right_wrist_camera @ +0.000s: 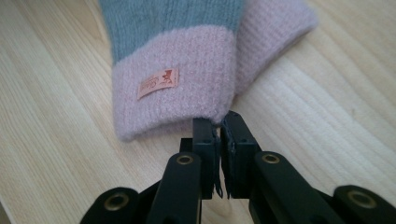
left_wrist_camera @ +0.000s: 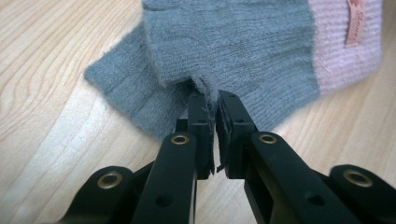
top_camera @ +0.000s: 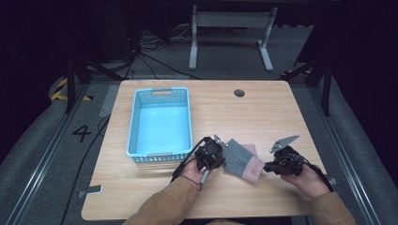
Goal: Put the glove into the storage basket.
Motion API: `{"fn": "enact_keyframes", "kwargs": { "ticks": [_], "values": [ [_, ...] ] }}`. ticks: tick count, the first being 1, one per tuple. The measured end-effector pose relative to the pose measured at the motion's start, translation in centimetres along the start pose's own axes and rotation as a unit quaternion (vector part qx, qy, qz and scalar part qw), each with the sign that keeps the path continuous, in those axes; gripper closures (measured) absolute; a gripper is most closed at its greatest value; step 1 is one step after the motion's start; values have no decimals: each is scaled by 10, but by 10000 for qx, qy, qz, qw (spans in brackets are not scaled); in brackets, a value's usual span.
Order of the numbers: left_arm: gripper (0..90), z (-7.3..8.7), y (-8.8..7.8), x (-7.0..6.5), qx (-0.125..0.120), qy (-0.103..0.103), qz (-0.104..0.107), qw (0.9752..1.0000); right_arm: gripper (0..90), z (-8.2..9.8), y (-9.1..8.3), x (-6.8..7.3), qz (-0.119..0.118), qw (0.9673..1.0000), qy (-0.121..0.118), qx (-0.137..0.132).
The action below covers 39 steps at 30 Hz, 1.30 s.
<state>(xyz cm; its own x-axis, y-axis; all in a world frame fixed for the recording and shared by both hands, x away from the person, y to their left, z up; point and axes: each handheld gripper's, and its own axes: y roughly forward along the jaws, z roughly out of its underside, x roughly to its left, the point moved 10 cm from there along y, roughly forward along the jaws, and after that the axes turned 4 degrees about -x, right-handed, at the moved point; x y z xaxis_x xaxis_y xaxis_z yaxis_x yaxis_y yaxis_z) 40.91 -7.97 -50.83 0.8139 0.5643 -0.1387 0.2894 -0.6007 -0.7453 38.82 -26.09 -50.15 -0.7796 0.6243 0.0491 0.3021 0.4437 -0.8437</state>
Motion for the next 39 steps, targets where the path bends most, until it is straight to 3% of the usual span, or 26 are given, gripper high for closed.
{"fn": "enact_keyframes", "kwargs": {
  "ticks": [7, 20, 28, 39],
  "values": [
    [845, -2, -17, -4, -203, 32, -11, 9998, 852, -15, -13, -5, 9, 9995, 79, -319],
    [844, -2, -33, -8, -464, 9, -84, 9989, 859, -42, -11, -22, 199, 9976, 201, -632],
    [844, 1, -31, -9, -363, 18, -59, 9993, 862, -51, -2, -33, 274, 9964, 374, -712],
    [844, 6, -16, -6, -141, -53, 40, 9999, 863, -50, 18, -46, 297, 9966, 538, -549]
  ]
}}
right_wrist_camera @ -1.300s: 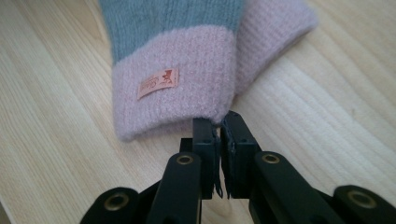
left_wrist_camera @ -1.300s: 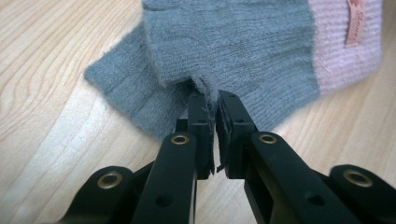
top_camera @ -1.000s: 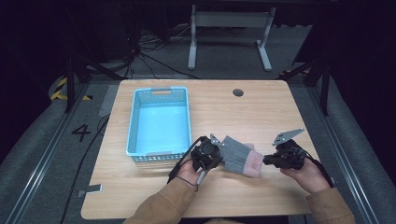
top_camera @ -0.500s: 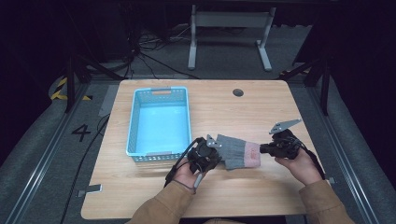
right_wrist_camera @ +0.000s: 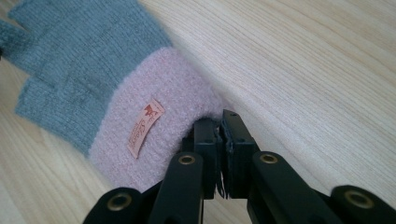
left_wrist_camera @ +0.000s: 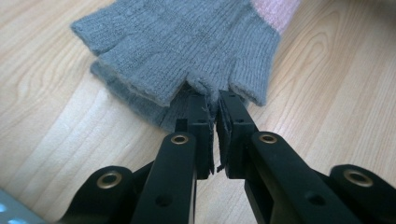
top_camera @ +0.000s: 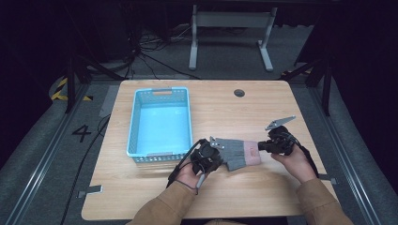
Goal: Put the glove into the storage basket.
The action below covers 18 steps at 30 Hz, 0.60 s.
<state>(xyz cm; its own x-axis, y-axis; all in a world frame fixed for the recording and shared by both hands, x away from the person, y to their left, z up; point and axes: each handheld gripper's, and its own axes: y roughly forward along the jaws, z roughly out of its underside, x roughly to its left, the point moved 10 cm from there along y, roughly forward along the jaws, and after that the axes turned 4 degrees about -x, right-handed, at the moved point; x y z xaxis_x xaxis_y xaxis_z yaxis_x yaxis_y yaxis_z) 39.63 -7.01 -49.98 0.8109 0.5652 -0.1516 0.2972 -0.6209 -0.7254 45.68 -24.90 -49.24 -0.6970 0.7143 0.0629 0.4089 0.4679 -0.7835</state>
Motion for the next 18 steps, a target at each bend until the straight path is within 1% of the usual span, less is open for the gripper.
{"fn": "enact_keyframes", "kwargs": {
  "ticks": [2, 5, 9, 12, 14, 18],
  "values": [
    [843, 2, 3, 1, 72, 28, -10, 10000, 862, 2, 4, -1, 6, 10000, 14, 68],
    [841, 5, 7, 2, 149, -22, 3, 9999, 862, 2, 9, -3, 13, 9999, 60, 112],
    [816, 8, 10, 5, 260, -53, -57, 9996, 853, 4, 13, -4, 40, 9998, 58, 169],
    [783, 9, 9, 5, 260, -88, -34, 9996, 803, 5, 14, -7, 183, 9996, 59, 210],
    [764, 9, 8, 5, 235, -65, -64, 9997, 763, 5, 12, -10, 215, 9996, 80, 178],
    [717, 7, 3, 4, 187, -73, 11, 9998, 742, 5, 7, -13, 316, 9994, 134, 99]
  ]
}}
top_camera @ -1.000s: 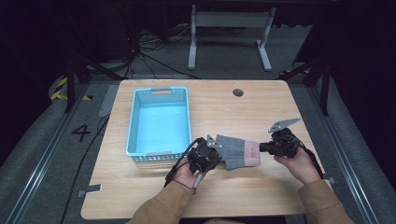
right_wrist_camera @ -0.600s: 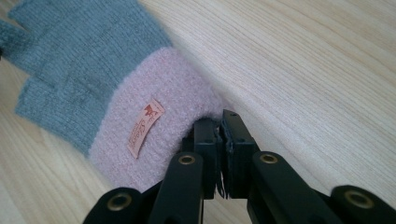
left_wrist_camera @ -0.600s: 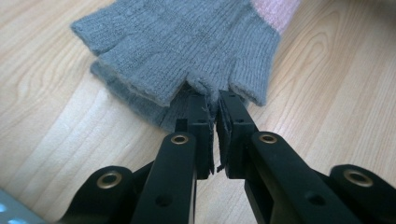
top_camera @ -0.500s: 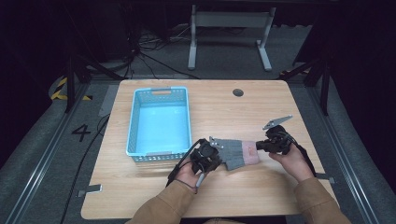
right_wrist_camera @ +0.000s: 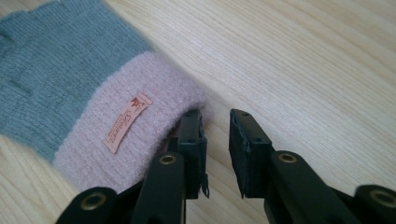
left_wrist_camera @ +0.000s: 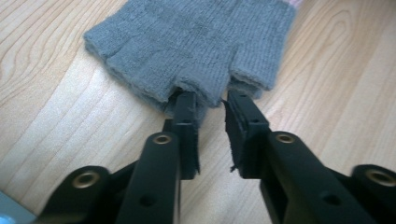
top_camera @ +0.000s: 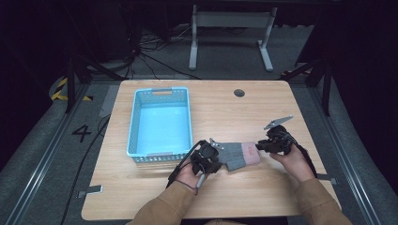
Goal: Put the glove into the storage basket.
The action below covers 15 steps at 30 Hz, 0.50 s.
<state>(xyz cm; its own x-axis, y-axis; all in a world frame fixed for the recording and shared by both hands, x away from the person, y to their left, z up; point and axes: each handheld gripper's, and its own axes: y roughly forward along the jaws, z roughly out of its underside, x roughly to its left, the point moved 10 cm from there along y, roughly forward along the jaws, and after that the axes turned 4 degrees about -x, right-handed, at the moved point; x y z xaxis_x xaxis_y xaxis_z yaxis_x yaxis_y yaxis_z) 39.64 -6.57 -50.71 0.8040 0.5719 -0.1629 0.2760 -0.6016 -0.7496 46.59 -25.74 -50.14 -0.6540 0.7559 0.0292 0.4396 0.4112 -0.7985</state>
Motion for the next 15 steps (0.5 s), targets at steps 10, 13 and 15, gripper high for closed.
{"fn": "enact_keyframes", "kwargs": {
  "ticks": [10, 13, 15],
  "values": [
    [568, -16, -16, -5, -417, 110, 85, 9990, 710, 2, -23, -10, 92, 9991, 251, -332],
    [536, -20, -16, -6, -441, 125, 73, 9989, 704, 4, -28, -12, 84, 9986, 341, -392],
    [515, -23, -17, -5, -519, 114, 33, 9986, 690, 4, -31, -13, 84, 9985, 332, -422]
  ]
}}
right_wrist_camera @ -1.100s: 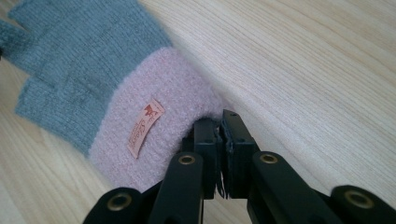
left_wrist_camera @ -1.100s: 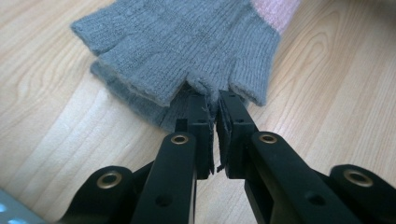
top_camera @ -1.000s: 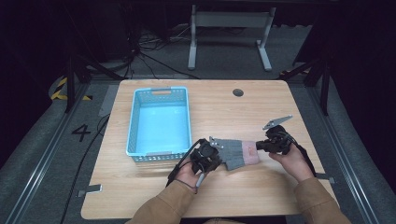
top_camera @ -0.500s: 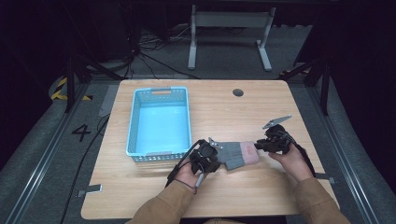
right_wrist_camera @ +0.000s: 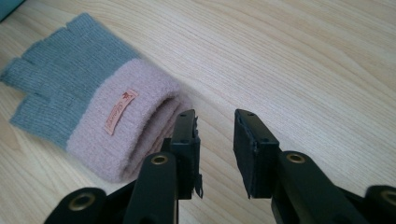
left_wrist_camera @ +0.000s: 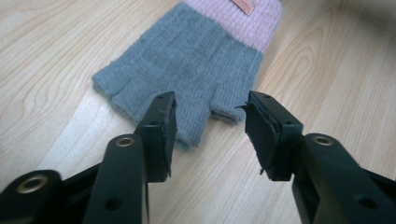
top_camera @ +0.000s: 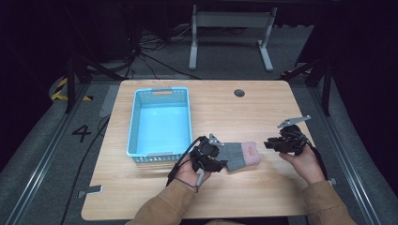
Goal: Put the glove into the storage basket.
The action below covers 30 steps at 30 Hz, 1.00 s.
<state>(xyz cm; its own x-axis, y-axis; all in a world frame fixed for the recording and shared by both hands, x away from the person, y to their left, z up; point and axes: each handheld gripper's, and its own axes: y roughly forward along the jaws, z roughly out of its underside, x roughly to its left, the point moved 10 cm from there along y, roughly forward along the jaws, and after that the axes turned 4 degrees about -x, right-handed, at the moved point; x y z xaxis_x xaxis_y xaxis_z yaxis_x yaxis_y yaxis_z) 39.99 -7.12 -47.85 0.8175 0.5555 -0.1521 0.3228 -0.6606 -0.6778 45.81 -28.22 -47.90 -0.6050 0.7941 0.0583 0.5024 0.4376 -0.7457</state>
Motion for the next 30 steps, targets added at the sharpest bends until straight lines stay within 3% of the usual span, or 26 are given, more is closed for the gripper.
{"fn": "enact_keyframes", "kwargs": {
  "ticks": [7, 10, 19, 30],
  "values": [
    [471, -13, 2, -2, -115, -47, 74, 9999, 615, 0, -10, 2, -28, 10000, 26, -30],
    [428, -17, 5, -1, -115, -159, 179, 9996, 567, 0, -14, 3, -36, 10000, 31, -74],
    [280, -25, 19, 9, -155, -288, 274, 9991, 544, 7, -29, 1, 40, 9998, 90, -151],
    [229, -21, 43, 18, 85, -366, 180, 9991, 537, 14, -37, -2, 59, 9996, 197, -191]
  ]
}}
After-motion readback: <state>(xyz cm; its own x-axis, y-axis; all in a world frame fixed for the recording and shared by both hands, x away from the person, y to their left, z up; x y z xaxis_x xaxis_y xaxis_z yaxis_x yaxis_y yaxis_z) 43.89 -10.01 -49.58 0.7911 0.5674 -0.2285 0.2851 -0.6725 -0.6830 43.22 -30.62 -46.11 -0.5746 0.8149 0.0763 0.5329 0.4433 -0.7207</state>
